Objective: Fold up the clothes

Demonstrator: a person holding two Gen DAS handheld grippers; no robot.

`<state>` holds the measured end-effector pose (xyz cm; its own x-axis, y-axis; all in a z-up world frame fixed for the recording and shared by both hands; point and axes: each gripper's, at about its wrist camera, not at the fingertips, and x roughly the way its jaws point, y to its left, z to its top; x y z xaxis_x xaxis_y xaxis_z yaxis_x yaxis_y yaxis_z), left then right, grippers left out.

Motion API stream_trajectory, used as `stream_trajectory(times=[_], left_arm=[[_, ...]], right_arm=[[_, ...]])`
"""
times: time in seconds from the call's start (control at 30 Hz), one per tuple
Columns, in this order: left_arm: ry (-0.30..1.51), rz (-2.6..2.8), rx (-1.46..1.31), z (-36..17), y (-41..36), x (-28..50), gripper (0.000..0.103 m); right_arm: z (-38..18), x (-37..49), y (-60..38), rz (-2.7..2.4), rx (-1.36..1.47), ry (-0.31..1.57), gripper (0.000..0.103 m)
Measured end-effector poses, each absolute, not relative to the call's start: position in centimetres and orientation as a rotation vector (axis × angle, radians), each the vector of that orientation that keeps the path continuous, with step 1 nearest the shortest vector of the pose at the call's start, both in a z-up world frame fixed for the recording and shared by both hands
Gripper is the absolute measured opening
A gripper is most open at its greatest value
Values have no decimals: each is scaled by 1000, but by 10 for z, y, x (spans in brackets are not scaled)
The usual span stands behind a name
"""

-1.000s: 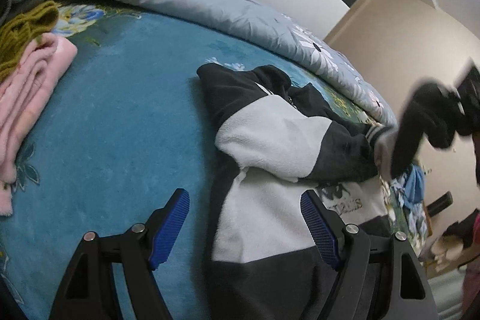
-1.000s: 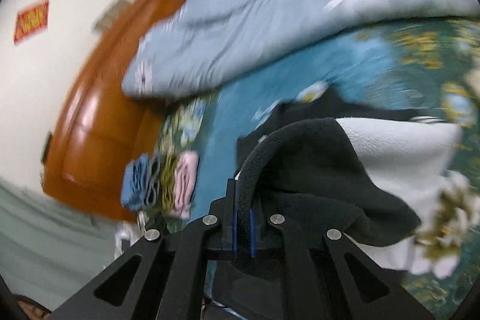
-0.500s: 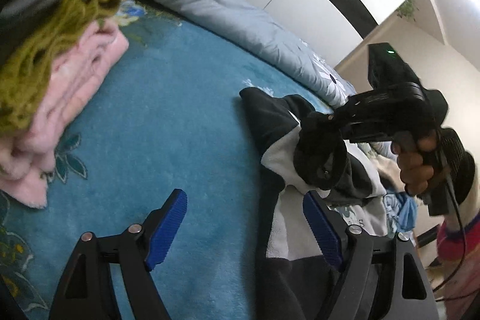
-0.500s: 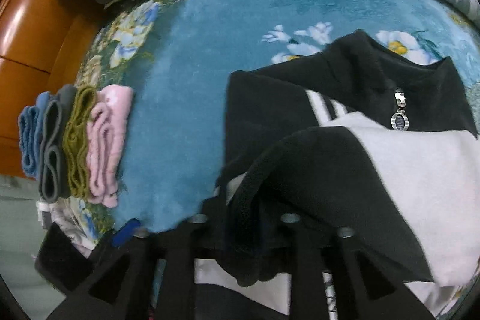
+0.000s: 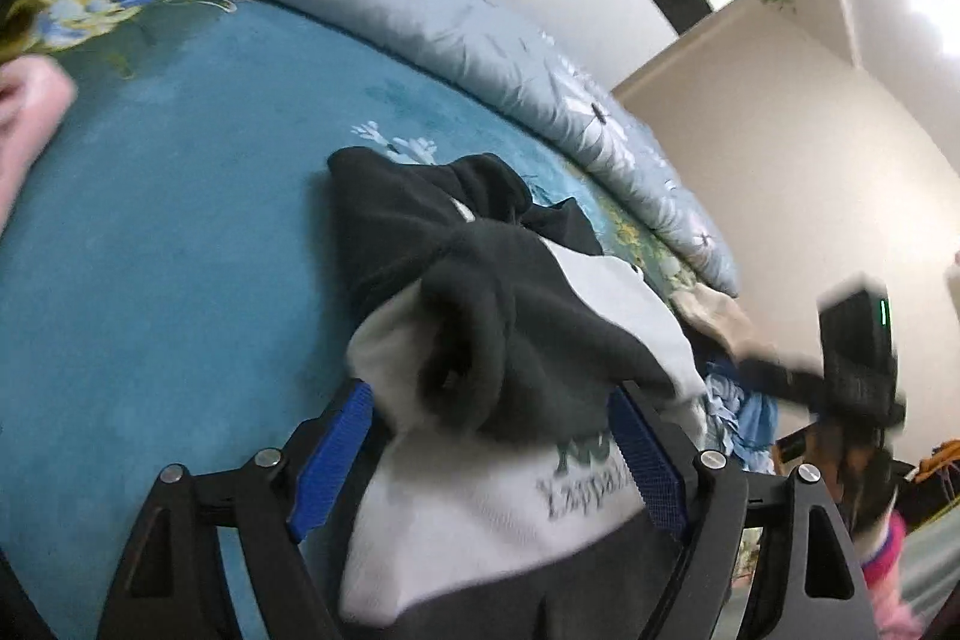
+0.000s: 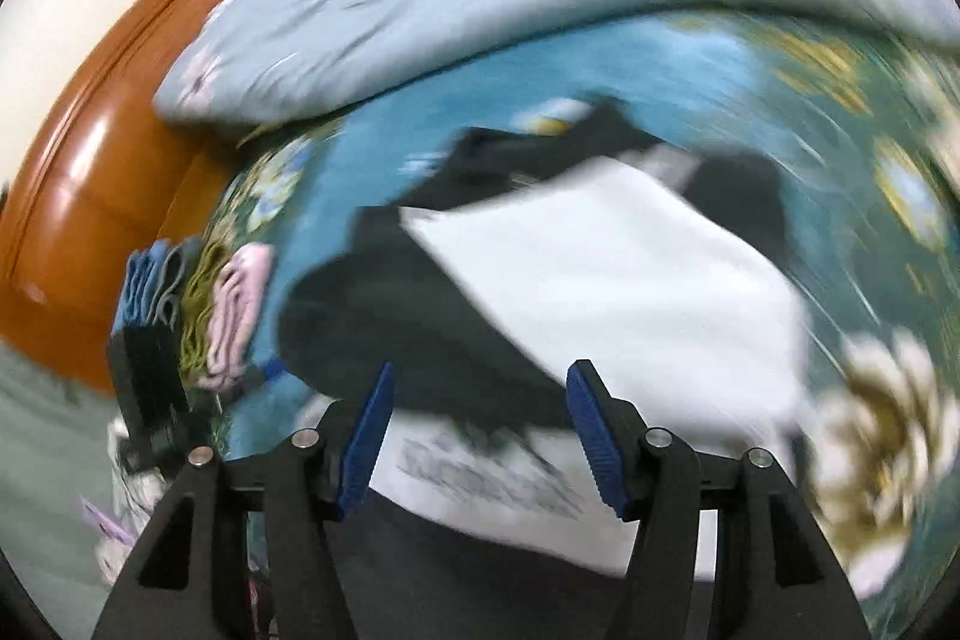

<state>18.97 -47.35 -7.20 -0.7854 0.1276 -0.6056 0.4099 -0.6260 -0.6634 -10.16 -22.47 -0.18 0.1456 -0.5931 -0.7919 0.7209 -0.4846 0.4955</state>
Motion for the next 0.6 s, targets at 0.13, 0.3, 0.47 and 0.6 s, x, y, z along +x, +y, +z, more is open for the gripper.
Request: stream_trajectory(times=[0.13, 0.3, 0.47, 0.6], left_arm=[[1153, -2478, 1023, -67, -471, 161, 69], [994, -2429, 1134, -66, -462, 137, 19], [853, -2478, 997, -27, -463, 147, 17], [802, -2355, 1133, -53, -474, 141, 18]], right_arm=[[-16, -120, -155, -1632, 1412, 37, 61], [-24, -130, -102, -1677, 1415, -39, 61], [-38, -125, -87, -1663, 1416, -47, 61], [-52, -108, -93, -1656, 1423, -16, 61]])
